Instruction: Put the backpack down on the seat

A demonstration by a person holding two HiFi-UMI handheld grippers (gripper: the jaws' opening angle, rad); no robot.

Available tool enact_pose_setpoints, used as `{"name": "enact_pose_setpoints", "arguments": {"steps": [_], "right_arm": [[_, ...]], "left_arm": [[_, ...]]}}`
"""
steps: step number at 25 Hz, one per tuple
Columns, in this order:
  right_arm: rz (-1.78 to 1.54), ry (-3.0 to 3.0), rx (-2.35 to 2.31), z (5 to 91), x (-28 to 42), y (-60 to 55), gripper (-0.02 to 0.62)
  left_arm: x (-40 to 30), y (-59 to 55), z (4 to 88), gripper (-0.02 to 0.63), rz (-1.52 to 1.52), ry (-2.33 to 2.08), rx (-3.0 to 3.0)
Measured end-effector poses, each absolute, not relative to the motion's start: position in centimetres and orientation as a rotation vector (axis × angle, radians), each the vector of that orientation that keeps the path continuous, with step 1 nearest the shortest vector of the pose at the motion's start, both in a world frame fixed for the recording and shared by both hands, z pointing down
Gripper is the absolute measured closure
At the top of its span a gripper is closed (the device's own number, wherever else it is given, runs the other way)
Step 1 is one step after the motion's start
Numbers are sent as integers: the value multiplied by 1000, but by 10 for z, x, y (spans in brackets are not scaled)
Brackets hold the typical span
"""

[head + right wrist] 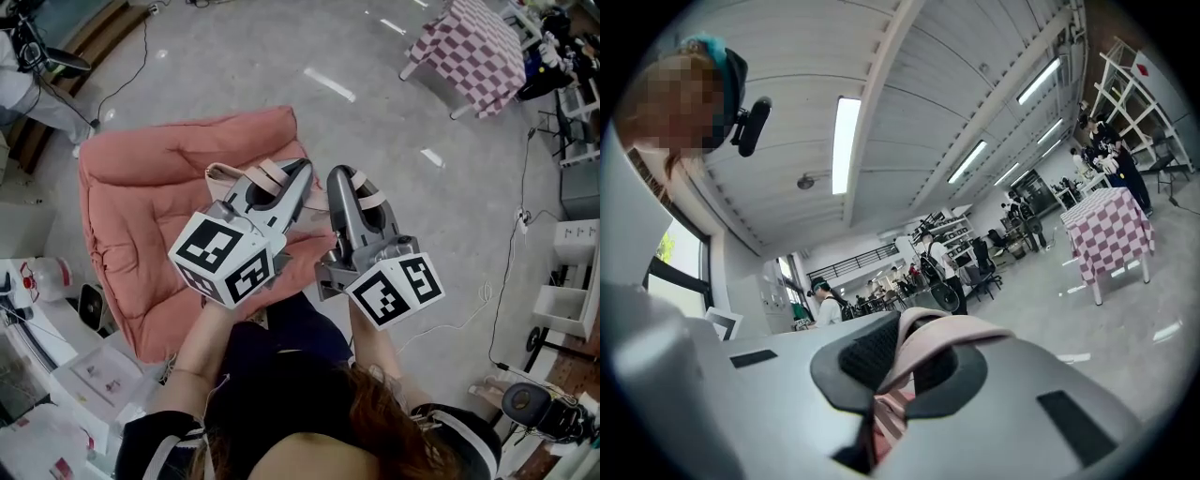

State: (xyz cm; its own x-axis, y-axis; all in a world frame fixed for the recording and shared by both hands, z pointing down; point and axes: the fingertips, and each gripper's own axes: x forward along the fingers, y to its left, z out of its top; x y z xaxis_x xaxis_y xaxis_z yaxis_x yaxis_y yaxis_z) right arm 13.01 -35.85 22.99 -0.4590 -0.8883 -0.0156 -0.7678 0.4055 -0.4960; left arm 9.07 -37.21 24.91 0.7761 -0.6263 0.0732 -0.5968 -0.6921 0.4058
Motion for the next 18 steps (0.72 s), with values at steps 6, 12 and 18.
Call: {"name": "enact_pose_setpoints", "arguments": {"steps": [6,12,18], "right_arm": [[-669,2407,-1410,252,137,-381,554],[-733,2438,-1386,281,139,-408,554],[-813,2440,-1390,310,138,-426,554]], "left_arm": [[101,-396,273,588,-52,-934,2534],[104,-423,304,588,12,-945,2488],[106,-446,334,588,37,-928,2441]]}}
